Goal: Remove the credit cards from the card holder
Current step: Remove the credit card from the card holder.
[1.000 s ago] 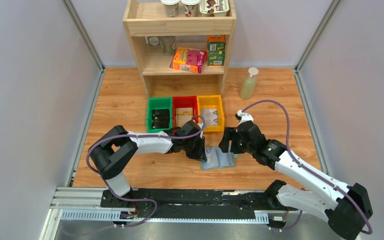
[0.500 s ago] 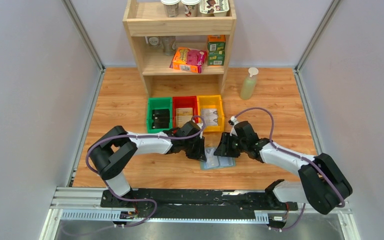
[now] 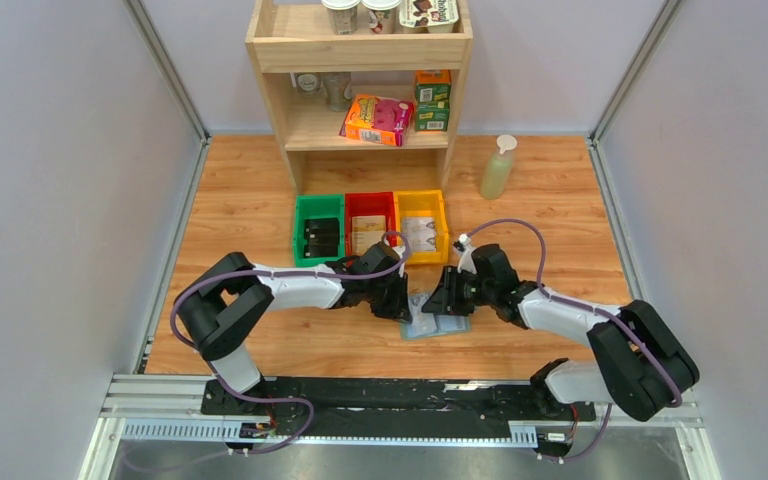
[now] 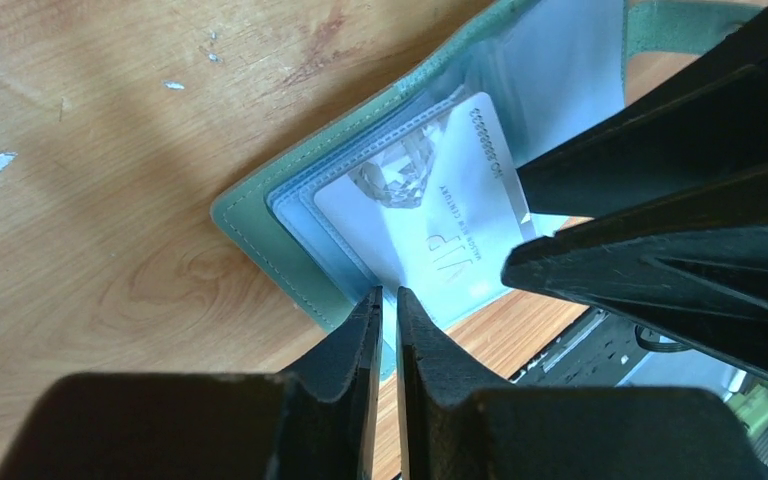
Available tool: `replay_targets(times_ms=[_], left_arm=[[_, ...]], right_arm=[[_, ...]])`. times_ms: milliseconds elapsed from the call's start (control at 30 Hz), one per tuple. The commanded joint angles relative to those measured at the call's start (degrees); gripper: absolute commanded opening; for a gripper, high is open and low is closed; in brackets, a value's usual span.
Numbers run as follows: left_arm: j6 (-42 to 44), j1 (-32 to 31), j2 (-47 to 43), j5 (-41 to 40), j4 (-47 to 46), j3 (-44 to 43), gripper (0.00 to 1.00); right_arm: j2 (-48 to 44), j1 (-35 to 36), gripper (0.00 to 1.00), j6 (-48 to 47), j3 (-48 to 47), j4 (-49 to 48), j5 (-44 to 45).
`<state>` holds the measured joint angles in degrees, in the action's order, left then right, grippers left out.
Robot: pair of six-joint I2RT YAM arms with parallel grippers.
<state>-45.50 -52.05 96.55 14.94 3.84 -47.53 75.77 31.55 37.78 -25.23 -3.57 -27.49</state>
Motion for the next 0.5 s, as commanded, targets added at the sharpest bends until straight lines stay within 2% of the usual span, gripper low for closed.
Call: replay_targets(times_ms=[0,267,467], left_arm=[[1.99,-0.24,-1.72,-2.89,2.31,0.86,0.17],[2.78,-0.15,-2.68,-4.57,4.43,0.42,0.15],[2.87,-0.16,-2.95,-4.83,4.60,0.51,0.15]], right_arm=[[-2.82,-0.17,0.32,1.86,-0.17,-5.39,-4.77],[-2.12,-0.26,0.23,2.47,0.18,-6.79,-5.73],[4.11,-0.17,0.22,3.96,1.06,-12.32,-8.98]])
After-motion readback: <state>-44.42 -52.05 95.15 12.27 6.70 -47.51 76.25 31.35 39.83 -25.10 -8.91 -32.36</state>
